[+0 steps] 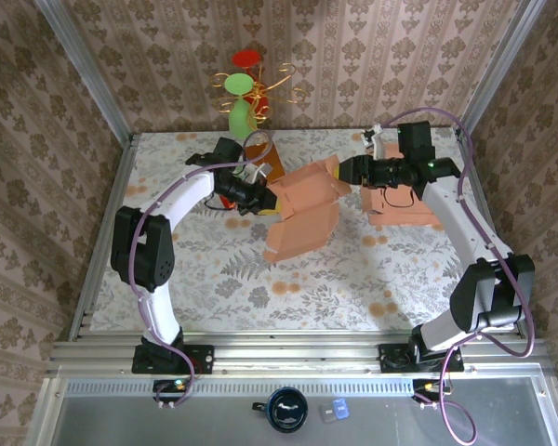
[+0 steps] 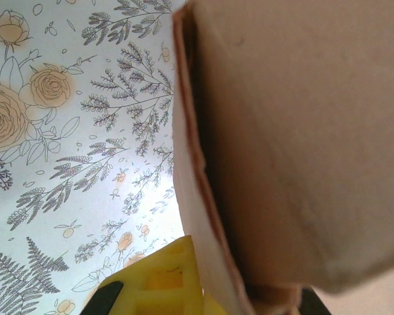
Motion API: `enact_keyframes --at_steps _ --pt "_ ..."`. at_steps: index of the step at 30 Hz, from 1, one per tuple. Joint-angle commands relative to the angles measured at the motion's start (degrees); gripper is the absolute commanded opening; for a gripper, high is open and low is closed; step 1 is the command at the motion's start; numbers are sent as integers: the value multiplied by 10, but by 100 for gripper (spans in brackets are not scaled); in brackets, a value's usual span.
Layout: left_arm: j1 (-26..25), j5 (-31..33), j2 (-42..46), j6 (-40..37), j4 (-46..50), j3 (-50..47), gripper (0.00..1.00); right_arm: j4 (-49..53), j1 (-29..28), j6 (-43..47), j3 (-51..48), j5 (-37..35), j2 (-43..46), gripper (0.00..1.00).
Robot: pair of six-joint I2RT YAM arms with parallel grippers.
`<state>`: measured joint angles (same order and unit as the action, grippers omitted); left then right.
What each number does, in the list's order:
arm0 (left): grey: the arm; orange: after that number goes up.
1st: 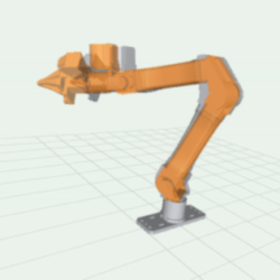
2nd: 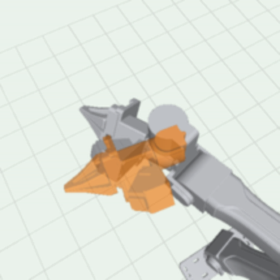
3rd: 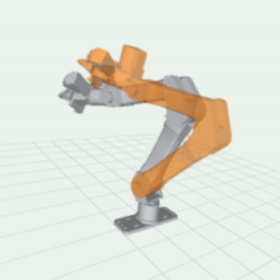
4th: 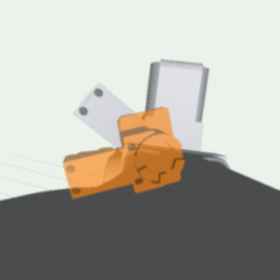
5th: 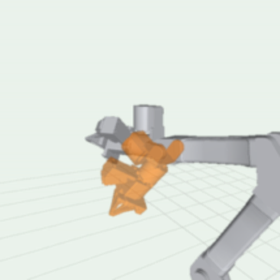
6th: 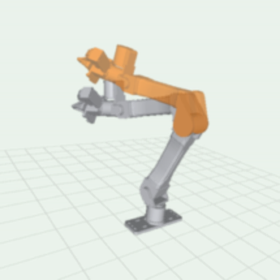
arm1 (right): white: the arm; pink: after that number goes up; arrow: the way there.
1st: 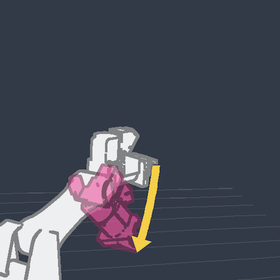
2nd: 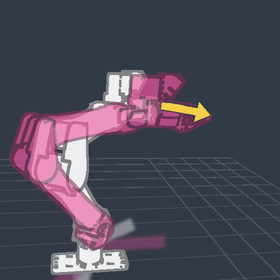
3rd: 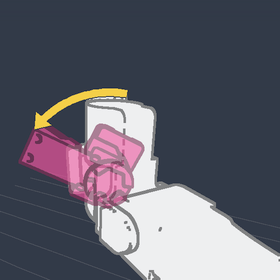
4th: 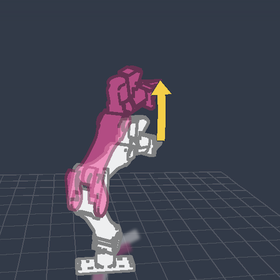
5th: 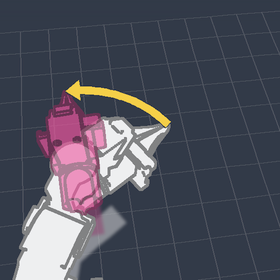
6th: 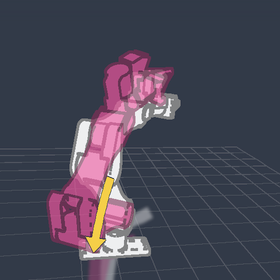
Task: Fold the paper box
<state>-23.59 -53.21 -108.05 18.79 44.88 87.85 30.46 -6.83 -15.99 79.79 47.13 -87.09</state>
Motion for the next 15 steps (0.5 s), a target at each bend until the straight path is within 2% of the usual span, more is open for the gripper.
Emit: enact_keyframes --at_steps 1,9,15 --pt "-1 -16 -11 -16 19 20 0 29 -10 23 26 -7 -7 47" --pt "-1 -11 -12 -16 22 25 0 54 -32 40 42 -23 -17 43" --pt "-4 -8 -12 -16 25 27 0 101 -61 68 71 -102 -30 43"
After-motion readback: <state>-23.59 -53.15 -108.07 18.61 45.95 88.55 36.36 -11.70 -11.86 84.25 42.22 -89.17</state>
